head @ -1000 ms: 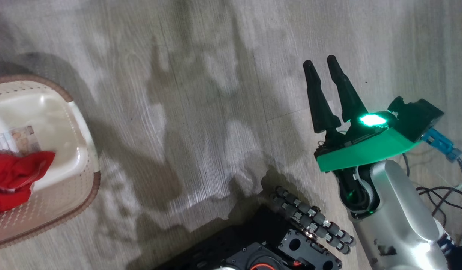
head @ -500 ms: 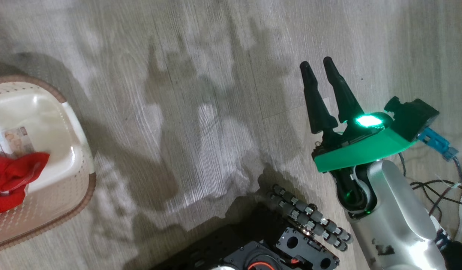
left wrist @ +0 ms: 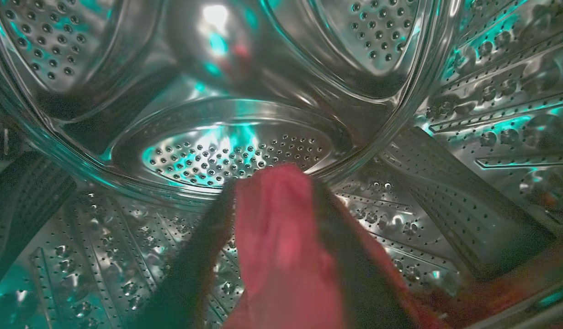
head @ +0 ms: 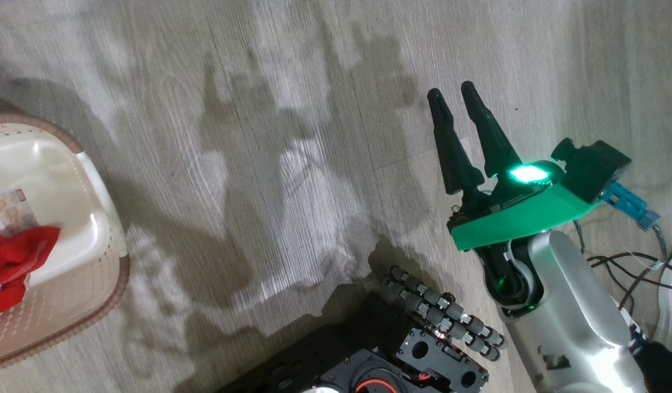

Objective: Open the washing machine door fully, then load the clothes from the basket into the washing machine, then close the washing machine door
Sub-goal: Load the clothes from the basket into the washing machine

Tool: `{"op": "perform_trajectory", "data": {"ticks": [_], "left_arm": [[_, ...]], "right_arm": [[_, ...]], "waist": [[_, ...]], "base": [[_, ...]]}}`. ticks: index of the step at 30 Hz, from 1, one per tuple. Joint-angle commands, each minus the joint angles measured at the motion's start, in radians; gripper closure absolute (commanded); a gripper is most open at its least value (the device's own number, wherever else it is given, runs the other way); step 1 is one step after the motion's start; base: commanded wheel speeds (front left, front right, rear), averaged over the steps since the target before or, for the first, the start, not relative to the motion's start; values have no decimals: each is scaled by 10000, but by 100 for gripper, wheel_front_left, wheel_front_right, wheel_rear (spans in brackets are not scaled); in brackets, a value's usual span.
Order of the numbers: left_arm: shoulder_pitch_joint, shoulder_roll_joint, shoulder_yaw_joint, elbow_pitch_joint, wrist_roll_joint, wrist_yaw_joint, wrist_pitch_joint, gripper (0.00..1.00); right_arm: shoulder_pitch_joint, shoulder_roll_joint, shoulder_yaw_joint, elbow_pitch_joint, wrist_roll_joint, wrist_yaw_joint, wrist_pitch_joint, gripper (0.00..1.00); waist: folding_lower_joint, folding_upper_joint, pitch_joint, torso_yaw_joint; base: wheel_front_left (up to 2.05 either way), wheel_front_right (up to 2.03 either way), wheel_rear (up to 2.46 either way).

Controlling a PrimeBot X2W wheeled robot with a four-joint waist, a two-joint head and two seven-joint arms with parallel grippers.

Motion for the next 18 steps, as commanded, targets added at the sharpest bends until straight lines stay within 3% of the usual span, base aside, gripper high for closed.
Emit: {"op": "perform_trajectory", "data": {"ticks": [1, 9, 18], "left_arm": [[-435, 121, -57, -174, 39, 46, -51, 0], [-252, -165, -110, 60, -242, -38, -199, 0], [1866, -790, 98, -961, -1119, -210, -238, 0]], "right_arm": [[230, -28, 135, -194, 116, 2, -92, 0], [156, -28, -83, -181, -57, 2, -92, 0], [291, -28, -858, -216, -882, 2, -92, 0]], "waist": [[0, -1, -18, 21], [0, -1, -245, 253], [0, -1, -1255, 1268]], "base": [[0, 0, 0], [0, 0, 0], [0, 0, 0]]}}
